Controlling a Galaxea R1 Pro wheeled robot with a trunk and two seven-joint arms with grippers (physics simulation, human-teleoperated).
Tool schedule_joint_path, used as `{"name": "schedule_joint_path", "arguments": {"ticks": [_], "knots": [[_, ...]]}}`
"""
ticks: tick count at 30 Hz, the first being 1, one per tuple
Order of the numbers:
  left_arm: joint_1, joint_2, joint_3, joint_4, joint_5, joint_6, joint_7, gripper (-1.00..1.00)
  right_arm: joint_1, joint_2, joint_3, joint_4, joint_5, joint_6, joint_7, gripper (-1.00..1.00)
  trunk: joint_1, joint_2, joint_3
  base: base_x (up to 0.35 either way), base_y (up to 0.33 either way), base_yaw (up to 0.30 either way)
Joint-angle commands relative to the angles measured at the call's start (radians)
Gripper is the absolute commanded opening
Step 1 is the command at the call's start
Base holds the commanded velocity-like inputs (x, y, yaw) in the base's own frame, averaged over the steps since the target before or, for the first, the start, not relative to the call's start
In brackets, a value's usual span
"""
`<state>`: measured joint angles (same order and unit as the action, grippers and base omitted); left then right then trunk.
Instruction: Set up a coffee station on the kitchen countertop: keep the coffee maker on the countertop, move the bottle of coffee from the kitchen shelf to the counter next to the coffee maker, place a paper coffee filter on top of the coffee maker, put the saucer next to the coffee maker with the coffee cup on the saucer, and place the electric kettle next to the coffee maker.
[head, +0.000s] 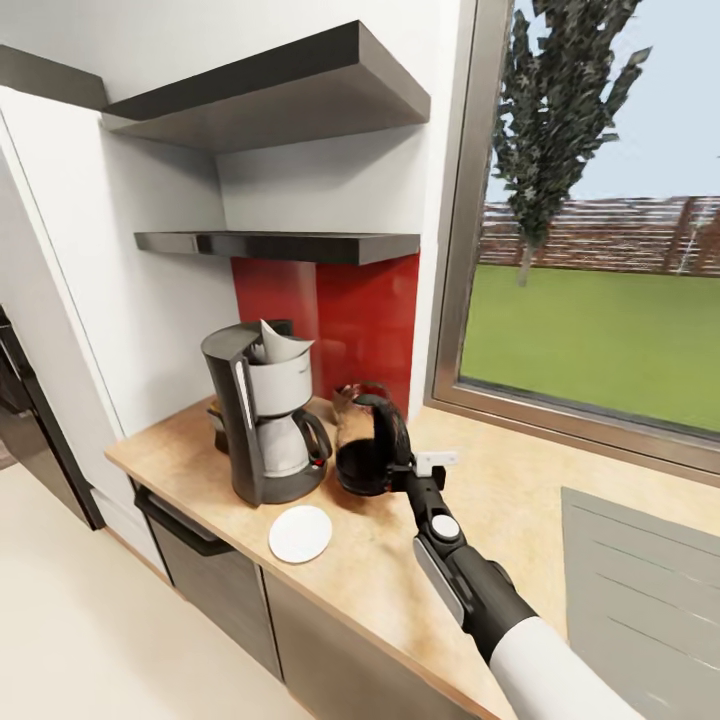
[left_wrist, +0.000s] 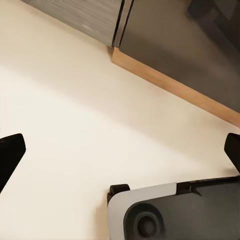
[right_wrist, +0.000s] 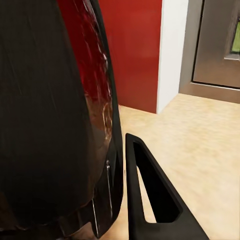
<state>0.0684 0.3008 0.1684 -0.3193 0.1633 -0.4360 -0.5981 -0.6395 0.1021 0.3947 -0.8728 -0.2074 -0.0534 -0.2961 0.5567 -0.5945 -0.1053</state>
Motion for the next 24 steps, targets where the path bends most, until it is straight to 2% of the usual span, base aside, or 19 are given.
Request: {"name": "schedule_joint_path", "arguments": {"ticks": [1, 24], "knots": [[0.001, 0.000, 0.003, -0.001, 0.008, 0.005, -0.009, 1.00, -0.002, 0.000, 0.004, 0.001, -0.006, -0.006, -0.006, -1.00, 0.001, -0.002, -0.002, 0.074, 0.078, 0.000], [0.001, 0.000, 0.003, -0.001, 0.008, 0.003, -0.009, 1.00, -0.002, -0.001, 0.001, 0.003, -0.004, -0.020, -0.009, -1.00, 0.001, -0.002, -0.002, 0.028, 0.005, 0.000]]}}
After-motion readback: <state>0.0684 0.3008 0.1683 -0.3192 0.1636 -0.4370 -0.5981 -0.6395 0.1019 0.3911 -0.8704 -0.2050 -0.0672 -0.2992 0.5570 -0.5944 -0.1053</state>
